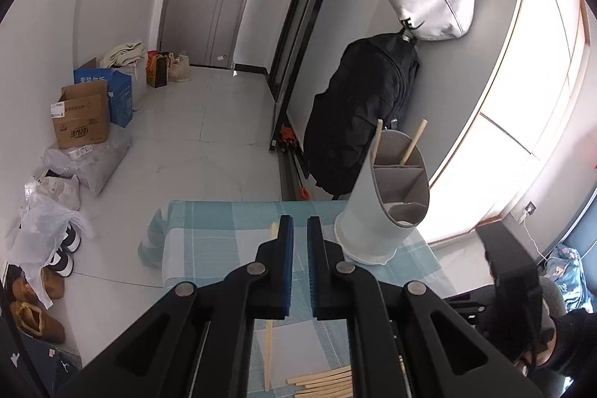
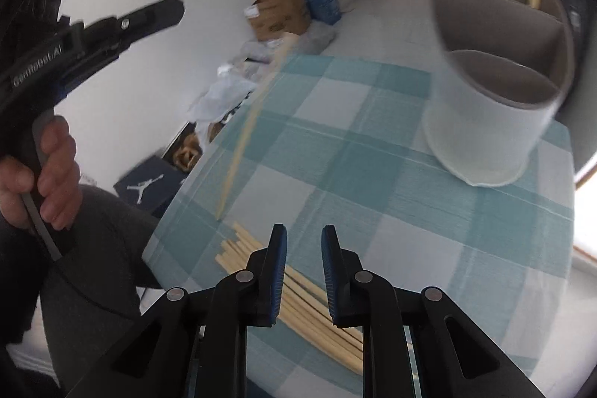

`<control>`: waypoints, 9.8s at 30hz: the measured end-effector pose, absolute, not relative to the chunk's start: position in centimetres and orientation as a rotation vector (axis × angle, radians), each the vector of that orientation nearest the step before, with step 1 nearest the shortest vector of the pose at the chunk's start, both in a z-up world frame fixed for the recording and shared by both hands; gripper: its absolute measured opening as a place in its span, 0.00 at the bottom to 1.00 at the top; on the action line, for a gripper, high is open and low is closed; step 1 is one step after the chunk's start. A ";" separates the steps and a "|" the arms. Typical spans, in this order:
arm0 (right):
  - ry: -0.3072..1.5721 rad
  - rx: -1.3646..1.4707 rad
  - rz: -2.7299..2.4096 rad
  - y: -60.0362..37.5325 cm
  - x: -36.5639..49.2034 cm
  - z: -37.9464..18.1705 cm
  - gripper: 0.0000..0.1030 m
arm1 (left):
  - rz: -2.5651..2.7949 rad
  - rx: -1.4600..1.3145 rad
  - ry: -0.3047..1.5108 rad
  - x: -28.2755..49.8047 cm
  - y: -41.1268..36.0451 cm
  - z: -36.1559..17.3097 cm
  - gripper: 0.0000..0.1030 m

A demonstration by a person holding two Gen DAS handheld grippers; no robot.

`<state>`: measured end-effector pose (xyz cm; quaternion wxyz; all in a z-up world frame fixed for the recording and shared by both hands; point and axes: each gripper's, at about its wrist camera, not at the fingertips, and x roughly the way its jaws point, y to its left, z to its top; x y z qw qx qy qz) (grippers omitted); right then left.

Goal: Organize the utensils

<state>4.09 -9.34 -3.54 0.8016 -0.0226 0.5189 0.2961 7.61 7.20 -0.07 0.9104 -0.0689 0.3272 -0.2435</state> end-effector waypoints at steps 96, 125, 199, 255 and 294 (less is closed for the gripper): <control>0.536 0.248 0.455 -23.7 0.7 8.3 0.06 | -0.401 0.002 0.833 11.5 1.2 -2.2 0.03; 0.467 0.283 0.362 -25.7 6.7 19.4 0.06 | -0.488 -0.201 0.305 13.5 -4.1 13.8 0.03; 0.474 0.377 0.353 -26.1 1.6 11.8 0.76 | -0.385 -0.015 0.522 6.5 -3.4 8.6 0.81; 1.259 -0.574 0.621 1.5 5.5 -9.7 0.05 | -0.031 -0.416 0.741 5.2 18.5 -3.2 0.82; 0.671 0.131 0.469 -19.9 2.4 5.8 0.02 | -0.334 0.248 1.240 4.1 4.3 -10.7 0.82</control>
